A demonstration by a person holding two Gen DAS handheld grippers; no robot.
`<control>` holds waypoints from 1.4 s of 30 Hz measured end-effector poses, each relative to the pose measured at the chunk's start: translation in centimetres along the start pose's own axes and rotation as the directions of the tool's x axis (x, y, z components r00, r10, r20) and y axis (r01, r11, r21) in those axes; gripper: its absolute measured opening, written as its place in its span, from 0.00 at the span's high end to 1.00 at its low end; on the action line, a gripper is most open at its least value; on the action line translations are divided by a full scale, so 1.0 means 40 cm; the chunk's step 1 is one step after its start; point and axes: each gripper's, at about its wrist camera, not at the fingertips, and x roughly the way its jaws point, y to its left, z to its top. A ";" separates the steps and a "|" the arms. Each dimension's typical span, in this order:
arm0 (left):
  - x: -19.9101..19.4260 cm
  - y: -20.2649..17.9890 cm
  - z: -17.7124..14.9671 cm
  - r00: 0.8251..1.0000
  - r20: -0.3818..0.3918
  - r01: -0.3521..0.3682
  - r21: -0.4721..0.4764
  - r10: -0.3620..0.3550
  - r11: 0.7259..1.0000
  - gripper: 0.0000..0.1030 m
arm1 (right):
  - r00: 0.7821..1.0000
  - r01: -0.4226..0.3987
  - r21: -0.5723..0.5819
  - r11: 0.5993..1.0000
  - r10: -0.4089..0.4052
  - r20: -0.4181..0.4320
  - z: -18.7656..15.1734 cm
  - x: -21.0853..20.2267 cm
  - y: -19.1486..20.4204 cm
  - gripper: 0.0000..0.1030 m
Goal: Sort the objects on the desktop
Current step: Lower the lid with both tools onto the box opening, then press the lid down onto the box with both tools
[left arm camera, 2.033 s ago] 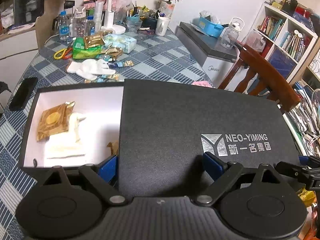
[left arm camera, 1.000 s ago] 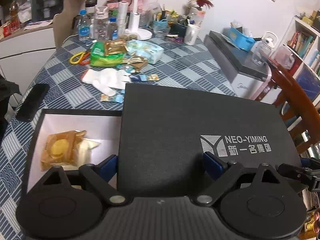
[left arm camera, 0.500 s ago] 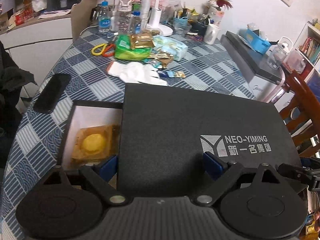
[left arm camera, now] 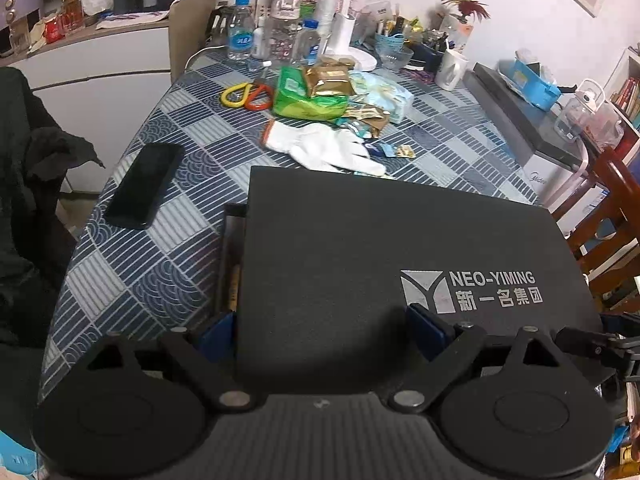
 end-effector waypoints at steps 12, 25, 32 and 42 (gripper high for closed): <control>0.031 0.063 -0.011 1.000 -0.011 0.015 0.012 -0.015 1.000 0.00 | 0.999 0.029 -0.010 1.000 -0.030 -0.027 -0.021 0.047 0.054 0.00; 0.064 0.084 -0.022 0.999 -0.025 0.026 -0.020 -0.027 0.999 0.00 | 0.998 0.050 -0.015 0.999 -0.050 -0.037 -0.022 0.067 0.062 0.00; 0.068 0.079 -0.022 0.999 -0.028 0.015 -0.006 -0.016 1.000 0.00 | 0.998 0.039 0.000 0.999 -0.039 -0.053 -0.027 0.078 0.051 0.00; 0.082 0.078 -0.031 0.999 -0.035 0.003 -0.010 -0.003 1.000 0.00 | 0.997 0.036 -0.001 0.999 -0.036 -0.075 -0.031 0.097 0.046 0.00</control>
